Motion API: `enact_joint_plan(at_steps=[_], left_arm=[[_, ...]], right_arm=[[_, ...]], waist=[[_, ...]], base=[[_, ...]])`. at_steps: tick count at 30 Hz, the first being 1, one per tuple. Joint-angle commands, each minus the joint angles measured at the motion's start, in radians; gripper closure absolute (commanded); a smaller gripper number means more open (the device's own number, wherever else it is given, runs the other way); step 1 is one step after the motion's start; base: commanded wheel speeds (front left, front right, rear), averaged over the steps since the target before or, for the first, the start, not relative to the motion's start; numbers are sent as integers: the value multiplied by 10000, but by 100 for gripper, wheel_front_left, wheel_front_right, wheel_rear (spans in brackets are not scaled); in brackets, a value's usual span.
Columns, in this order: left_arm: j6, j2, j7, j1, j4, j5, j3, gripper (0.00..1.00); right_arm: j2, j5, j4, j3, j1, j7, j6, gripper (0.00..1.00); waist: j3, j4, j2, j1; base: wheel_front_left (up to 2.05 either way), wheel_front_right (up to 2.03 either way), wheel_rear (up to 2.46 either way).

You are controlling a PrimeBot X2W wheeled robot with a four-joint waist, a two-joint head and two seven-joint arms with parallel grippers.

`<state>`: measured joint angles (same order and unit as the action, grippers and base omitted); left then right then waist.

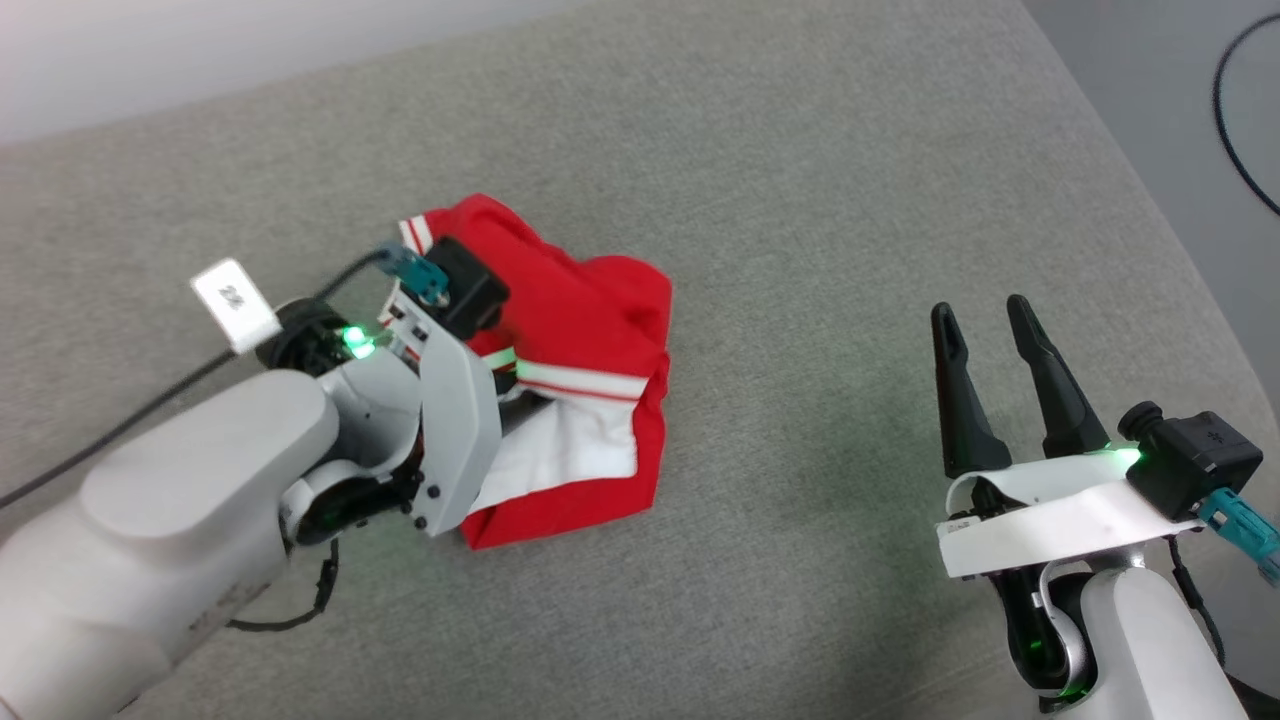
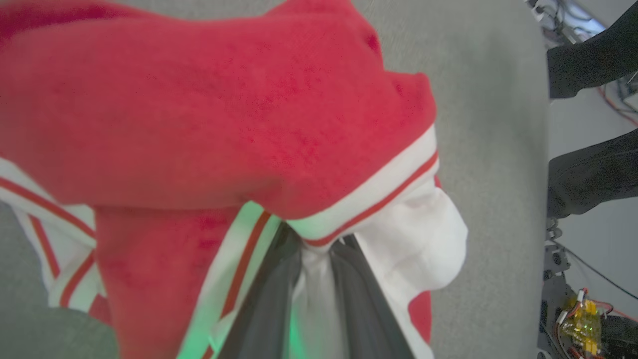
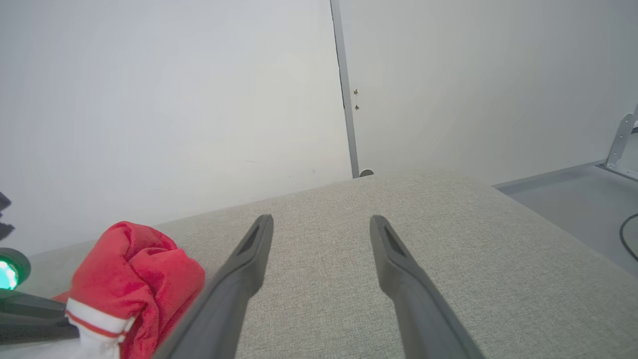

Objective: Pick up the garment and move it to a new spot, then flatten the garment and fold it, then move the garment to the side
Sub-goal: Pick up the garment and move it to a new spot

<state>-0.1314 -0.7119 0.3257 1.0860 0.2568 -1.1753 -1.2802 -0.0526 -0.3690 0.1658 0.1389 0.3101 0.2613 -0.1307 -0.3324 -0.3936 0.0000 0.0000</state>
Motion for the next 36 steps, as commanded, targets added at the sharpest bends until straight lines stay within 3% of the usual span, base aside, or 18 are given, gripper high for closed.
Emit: enact_joint_plan(at_steps=[1, 13, 18, 19, 20, 21, 22, 28, 36], left_arm=[[16, 73, 234, -222, 288, 392, -2, 100], [95, 329, 983, -720, 1868, 1270, -180, 100], [103, 427, 749, -804, 1992, 1350, -203, 100], [103, 461, 717, -822, 1992, 1326, -203, 96], [103, 494, 663, -805, 1969, 1345, -200, 84], [103, 523, 528, -760, 1945, 1355, -194, 50], [103, 547, 379, -698, 1940, 1272, -177, 1], [73, 685, -779, -212, 1724, 572, -55, 0], [19, 862, -2713, 54, 1290, -398, 10, 0]], right_arm=[[30, -145, -117, 82, -110, 46, -1, 0], [28, -628, -548, 497, -90, 50, -1, 0], [28, -562, -547, 437, -81, 51, -1, 0], [28, -514, -525, 421, -75, 51, -1, 0], [28, -488, -512, 397, -68, 49, -1, 0], [28, -421, -486, 377, -56, 49, -1, 0], [28, -372, -461, 372, -41, 51, -1, 0], [27, -30, -167, 305, 2, 50, -1, 0], [19, 661, 412, 49, 160, 49, -1, 0]], waist=[[-342, -328, 0, 0], [-960, -847, 0, 0], [-935, -802, 0, 0], [-899, -756, 0, 0], [-863, -691, 0, 0], [-806, -615, 0, 0], [-745, -531, 0, 0], [-306, 166, 0, 0], [485, 1815, 0, 0]], base=[[0, 0, 0], [0, 0, 0], [0, 0, 0], [0, 0, 0], [0, 0, 0], [0, 0, 0], [0, 0, 0], [0, 0, 0], [0, 0, 0]])
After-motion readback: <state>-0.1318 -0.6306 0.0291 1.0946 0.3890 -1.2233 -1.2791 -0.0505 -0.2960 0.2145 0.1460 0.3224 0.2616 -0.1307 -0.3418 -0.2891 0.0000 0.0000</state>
